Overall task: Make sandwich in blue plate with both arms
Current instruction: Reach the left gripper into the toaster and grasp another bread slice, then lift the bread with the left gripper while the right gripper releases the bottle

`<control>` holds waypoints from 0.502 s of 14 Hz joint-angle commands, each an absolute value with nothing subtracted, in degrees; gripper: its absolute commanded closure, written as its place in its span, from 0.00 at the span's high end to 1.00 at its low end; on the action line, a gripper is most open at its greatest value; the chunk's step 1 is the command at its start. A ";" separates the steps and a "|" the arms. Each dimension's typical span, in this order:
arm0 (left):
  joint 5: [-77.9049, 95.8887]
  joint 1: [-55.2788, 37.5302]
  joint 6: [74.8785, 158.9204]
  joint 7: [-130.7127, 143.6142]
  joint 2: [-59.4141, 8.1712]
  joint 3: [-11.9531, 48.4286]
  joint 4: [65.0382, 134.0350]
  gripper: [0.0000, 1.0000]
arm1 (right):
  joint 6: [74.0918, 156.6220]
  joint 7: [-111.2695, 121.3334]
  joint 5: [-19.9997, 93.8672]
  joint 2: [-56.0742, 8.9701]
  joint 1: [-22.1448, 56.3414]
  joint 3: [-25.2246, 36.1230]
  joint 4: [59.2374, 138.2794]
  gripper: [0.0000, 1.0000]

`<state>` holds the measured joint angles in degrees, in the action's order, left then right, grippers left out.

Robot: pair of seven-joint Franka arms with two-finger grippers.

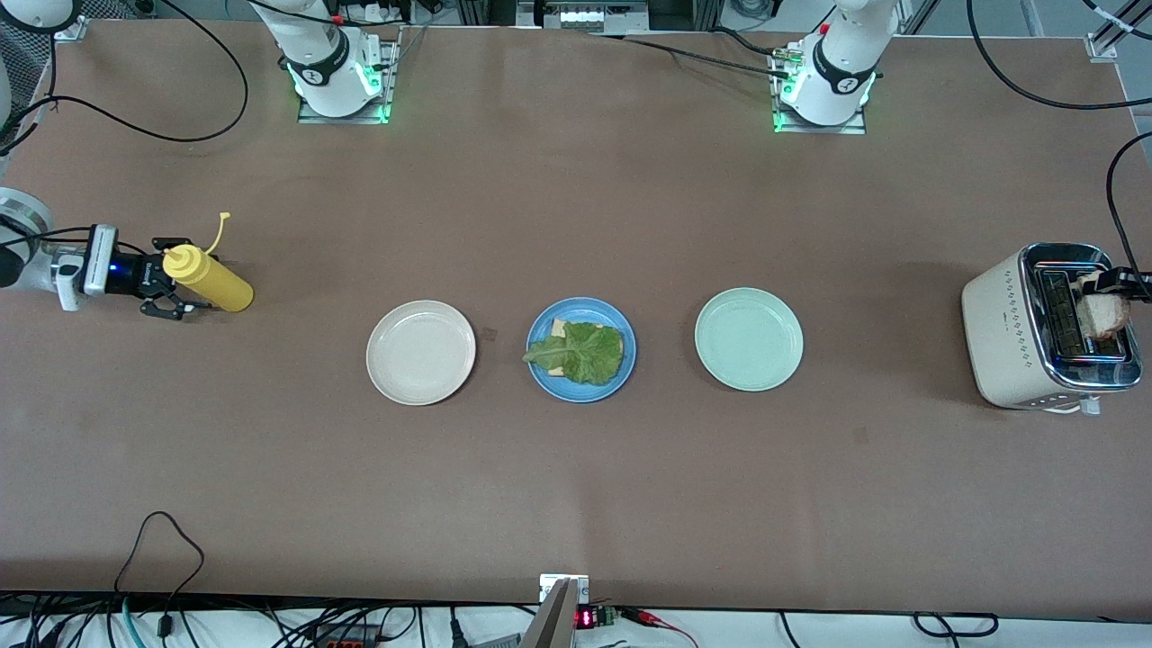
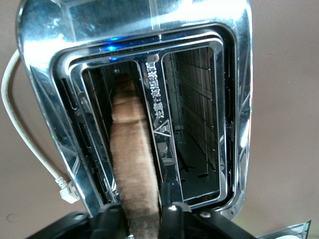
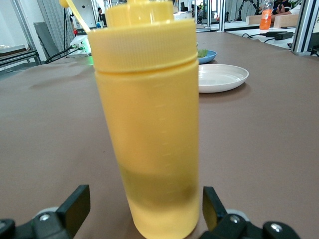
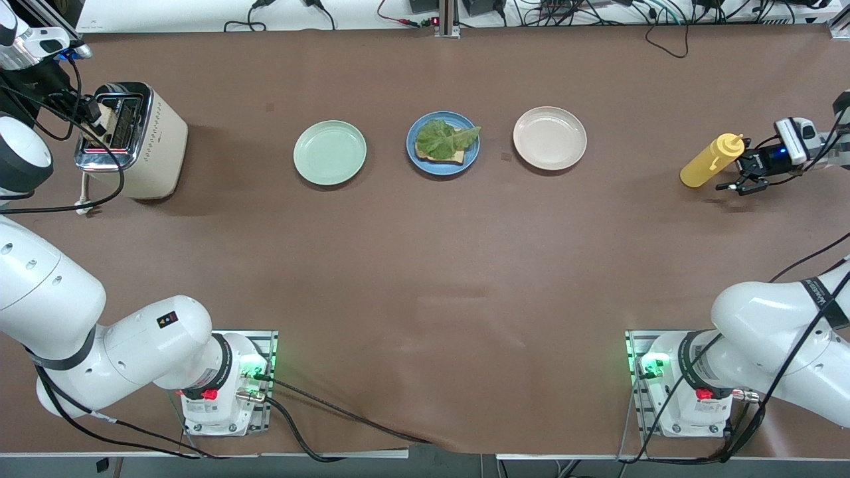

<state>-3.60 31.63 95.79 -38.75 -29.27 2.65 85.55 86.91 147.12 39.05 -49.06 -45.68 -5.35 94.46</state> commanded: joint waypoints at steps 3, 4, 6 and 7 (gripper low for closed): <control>-3.52 32.17 94.66 -41.65 -28.48 2.99 82.98 0.01 | 81.84 146.69 39.46 -47.90 -46.32 -3.61 90.27 1.00; -3.52 32.08 94.57 -43.14 -28.48 2.99 80.88 0.01 | 81.57 146.43 39.55 -47.81 -46.32 -3.52 89.22 1.00; -4.04 31.47 93.96 -44.12 -28.48 3.08 77.53 0.01 | 80.86 142.50 39.55 -47.02 -46.23 -3.52 87.28 1.00; -4.04 31.20 92.48 -43.95 -28.48 3.42 76.21 0.01 | 78.86 139.60 39.64 -46.41 -46.06 -3.52 85.97 1.00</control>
